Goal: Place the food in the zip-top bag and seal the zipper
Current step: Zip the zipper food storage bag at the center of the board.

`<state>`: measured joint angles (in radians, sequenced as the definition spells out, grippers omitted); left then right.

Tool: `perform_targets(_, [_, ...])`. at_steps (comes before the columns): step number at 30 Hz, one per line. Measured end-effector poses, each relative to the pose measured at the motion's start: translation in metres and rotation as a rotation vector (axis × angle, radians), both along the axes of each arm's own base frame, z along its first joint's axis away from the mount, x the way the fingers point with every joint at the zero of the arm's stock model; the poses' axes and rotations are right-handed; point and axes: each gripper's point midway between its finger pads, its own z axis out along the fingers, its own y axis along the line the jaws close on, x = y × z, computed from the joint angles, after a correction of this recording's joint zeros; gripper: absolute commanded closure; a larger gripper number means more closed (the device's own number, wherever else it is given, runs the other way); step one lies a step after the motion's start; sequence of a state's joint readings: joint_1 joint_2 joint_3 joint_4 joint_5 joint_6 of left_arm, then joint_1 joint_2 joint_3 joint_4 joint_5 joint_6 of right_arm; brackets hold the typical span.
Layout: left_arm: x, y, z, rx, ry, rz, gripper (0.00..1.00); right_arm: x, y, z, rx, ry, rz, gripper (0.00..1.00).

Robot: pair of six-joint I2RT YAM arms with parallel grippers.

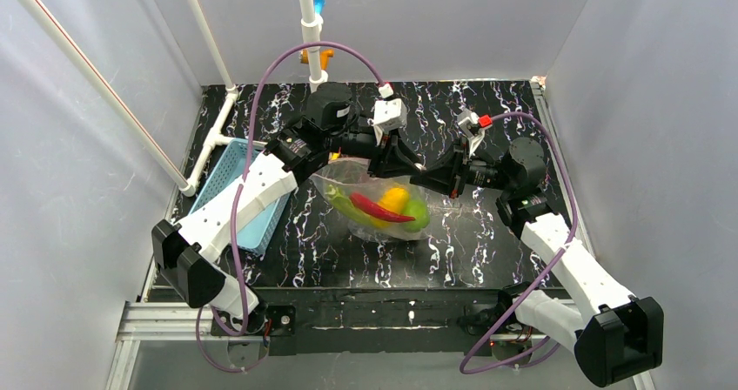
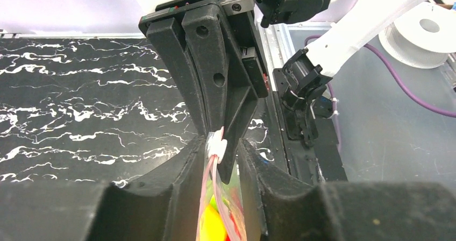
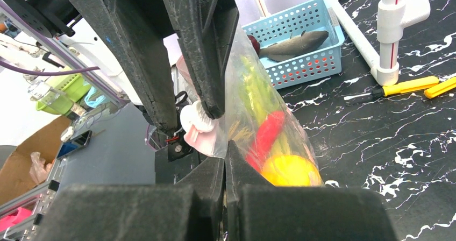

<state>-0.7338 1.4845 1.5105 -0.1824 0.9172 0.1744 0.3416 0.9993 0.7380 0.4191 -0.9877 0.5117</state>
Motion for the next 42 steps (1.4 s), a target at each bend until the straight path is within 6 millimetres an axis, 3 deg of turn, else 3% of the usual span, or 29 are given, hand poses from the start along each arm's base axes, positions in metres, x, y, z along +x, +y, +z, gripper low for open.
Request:
perform_targets(7, [-0.002,0.001,0.000,0.002,0.009,-0.009,0.77,-0.001,0.000,0.000,0.000,0.001,0.003,0.99])
perform_targets(19, [0.000,0.001,0.000,0.010,0.013,0.005,0.67,-0.001,0.000,0.000,0.002,0.006,0.004,0.99])
perform_targets(25, [0.004,0.000,-0.003,0.017,0.020,0.023,0.81,-0.001,0.000,0.000,0.002,0.007,0.004,0.99])
perform_targets(28, [0.005,-0.001,-0.002,0.015,0.021,0.031,0.99,-0.001,0.000,0.000,0.002,0.007,0.004,0.99])
perform_targets(42, [0.014,0.006,-0.003,0.039,0.047,0.117,1.00,0.002,-0.003,0.010,0.044,-0.001,-0.073,0.99])
